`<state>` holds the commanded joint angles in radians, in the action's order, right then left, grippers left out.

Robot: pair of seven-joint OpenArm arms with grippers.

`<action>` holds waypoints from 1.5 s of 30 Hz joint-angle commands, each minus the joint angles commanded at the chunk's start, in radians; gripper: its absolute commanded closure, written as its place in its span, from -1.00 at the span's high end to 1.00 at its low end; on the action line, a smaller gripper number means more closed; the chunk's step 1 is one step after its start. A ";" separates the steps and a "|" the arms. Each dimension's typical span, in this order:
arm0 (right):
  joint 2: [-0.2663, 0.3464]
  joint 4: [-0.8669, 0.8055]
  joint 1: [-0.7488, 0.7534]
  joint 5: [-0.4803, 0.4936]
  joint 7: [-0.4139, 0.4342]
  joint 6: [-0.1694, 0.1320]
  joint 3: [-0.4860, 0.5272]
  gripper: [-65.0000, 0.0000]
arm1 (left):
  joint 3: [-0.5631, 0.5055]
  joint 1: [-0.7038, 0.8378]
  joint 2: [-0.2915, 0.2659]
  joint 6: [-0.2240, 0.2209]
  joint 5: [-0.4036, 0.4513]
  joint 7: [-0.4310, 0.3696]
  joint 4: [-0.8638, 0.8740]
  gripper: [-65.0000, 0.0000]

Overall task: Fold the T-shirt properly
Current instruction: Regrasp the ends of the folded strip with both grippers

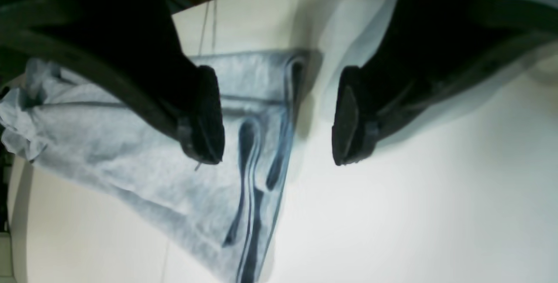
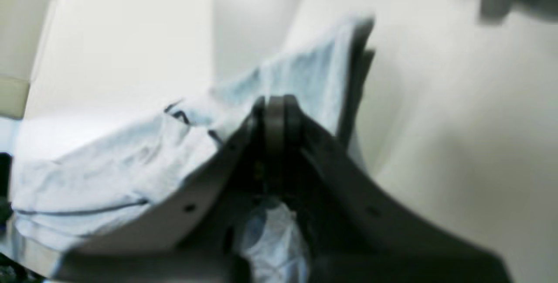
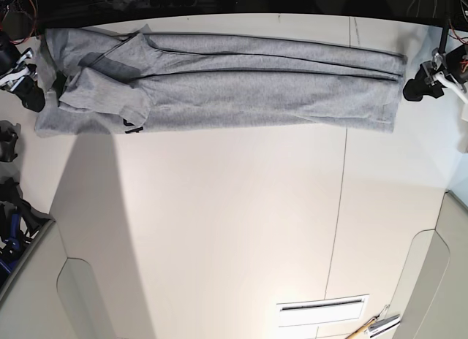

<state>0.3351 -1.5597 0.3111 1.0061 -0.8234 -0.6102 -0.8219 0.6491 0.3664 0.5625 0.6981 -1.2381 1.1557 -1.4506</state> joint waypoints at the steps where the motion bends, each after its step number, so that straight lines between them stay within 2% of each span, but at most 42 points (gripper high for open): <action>1: 0.000 -0.027 0.000 0.000 0.000 0.000 -0.002 -1.00 | 0.000 0.000 0.000 0.000 0.000 -0.001 0.000 0.30; 5: -0.010 -0.081 -0.001 0.006 0.000 0.000 -0.002 -1.00 | -0.002 0.000 -0.003 0.000 0.001 -0.017 0.002 0.30; 7: -0.025 -0.082 0.000 0.027 -0.004 -0.002 -0.002 -1.00 | -0.002 -0.001 -0.002 0.000 0.023 -0.061 0.008 0.46; 9: -0.052 -0.082 -0.001 0.054 -0.015 -0.014 -0.002 -1.00 | -0.002 0.000 -0.003 0.000 0.073 -0.121 0.019 0.47; 14: -0.126 -0.081 -0.001 0.050 -0.023 -0.016 0.012 -1.00 | -0.002 -0.001 -0.003 0.000 0.076 -0.143 0.071 0.47; 19: -0.128 -0.067 -0.003 -0.058 -0.010 -0.015 0.120 -1.00 | -0.049 -0.002 -0.003 0.000 0.077 -0.194 0.085 0.47; 23: -0.128 -0.063 -0.003 -0.063 -0.006 -0.015 0.201 -1.00 | -0.146 -0.003 -0.003 0.000 0.119 -0.244 0.086 0.47; 27: -0.127 -0.063 -0.003 -0.063 -0.008 -0.014 0.216 -1.00 | -0.186 -0.003 -0.003 0.000 0.176 -0.242 0.086 0.47; 30: -0.128 -0.063 -0.003 -0.054 -0.007 -0.014 0.213 -1.00 | -0.191 -0.003 -0.003 0.000 0.180 -0.195 0.086 0.47; 34: -0.127 -0.063 -0.003 -0.048 -0.007 -0.014 0.213 -1.00 | -0.191 0.000 -0.003 0.000 0.146 -0.121 0.086 0.47; 45: -0.128 -0.063 -0.003 -0.018 -0.007 -0.014 0.213 -1.00 | -0.193 0.000 -0.003 0.000 0.093 -0.127 0.085 0.46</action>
<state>0.2073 -1.6230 0.3077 0.9886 -0.8303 -0.6247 -0.6086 0.4564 0.3660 0.5594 0.6981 -1.1446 1.0286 -1.3651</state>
